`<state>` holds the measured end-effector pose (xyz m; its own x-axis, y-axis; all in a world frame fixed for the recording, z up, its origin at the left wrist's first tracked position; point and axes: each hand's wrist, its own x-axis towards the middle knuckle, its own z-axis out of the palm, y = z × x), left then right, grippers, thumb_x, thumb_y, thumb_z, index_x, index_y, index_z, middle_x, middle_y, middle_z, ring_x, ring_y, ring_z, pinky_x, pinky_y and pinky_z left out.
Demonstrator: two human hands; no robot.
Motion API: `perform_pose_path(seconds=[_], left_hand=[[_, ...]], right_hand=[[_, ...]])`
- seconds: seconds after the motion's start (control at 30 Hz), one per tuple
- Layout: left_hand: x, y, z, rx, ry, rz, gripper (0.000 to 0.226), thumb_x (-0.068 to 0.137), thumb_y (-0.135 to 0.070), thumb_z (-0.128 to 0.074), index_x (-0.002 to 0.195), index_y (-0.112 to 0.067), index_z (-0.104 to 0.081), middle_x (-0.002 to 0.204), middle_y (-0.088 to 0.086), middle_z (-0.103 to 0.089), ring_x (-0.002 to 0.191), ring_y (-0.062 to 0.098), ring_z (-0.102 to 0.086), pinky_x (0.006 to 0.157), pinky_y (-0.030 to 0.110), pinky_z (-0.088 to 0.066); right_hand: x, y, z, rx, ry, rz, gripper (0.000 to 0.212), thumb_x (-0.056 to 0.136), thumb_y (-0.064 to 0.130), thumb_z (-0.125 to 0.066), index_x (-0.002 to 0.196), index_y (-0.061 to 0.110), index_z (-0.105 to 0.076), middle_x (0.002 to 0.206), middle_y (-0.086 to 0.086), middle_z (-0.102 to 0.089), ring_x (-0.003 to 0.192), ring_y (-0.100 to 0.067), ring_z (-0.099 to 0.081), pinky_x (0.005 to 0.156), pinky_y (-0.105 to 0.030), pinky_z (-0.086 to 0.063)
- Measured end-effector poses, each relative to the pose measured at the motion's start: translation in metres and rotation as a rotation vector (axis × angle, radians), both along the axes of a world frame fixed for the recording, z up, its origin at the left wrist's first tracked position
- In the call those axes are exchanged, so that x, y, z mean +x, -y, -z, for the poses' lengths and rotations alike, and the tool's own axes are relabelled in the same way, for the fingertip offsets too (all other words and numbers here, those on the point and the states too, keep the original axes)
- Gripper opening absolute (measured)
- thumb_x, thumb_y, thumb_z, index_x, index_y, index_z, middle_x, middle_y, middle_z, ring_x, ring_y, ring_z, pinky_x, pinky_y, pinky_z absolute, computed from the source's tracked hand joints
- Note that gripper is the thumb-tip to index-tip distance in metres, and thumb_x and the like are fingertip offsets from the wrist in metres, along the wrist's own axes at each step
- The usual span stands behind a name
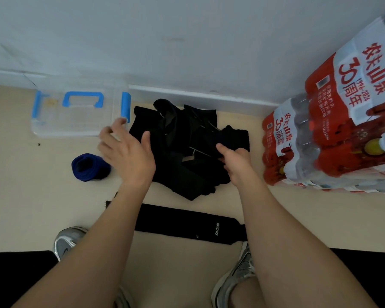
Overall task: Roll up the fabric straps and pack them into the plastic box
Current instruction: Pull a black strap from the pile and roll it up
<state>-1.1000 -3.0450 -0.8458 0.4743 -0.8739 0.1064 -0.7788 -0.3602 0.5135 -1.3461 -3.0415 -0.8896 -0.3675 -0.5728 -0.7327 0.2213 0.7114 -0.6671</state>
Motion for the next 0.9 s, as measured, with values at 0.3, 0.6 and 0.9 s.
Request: perform_pose_path(seconds=[0.3,0.6,0.9], left_hand=[[-0.049,-0.07,0.03,0.434,0.427,1.023,0.073,0.09,-0.067,-0.068,0.149,-0.027,-0.052,0.153,0.006,-0.044,0.135,0.037,-0.044,0.112,0.054,-0.035],[-0.042,-0.06,0.023,0.612,0.345,0.896,0.06,0.089,-0.061,-0.073,0.135,-0.029,-0.051,0.159,0.003,-0.025,0.13,0.044,-0.033,0.112,0.062,-0.043],[0.003,-0.018,-0.008,0.559,-0.629,0.621,0.021,0.105,-0.011,-0.065,0.088,-0.018,-0.055,0.088,0.001,-0.069,0.077,0.026,-0.062,0.073,0.038,-0.057]], right_hand=[[0.02,0.015,-0.037,-0.184,-0.116,-0.044,0.054,0.107,0.024,-0.066,0.152,0.005,-0.044,0.149,-0.015,-0.056,0.127,-0.032,-0.065,0.103,-0.046,-0.062],[-0.015,-0.031,-0.048,-0.072,0.06,0.461,0.06,0.102,0.007,-0.066,0.158,0.011,-0.046,0.144,-0.015,-0.063,0.121,-0.034,-0.068,0.095,-0.049,-0.064],[-0.036,-0.072,-0.034,0.044,-0.031,0.319,0.041,0.099,0.005,-0.072,0.138,0.016,-0.067,0.132,-0.012,-0.069,0.117,-0.033,-0.067,0.081,-0.042,-0.063]])
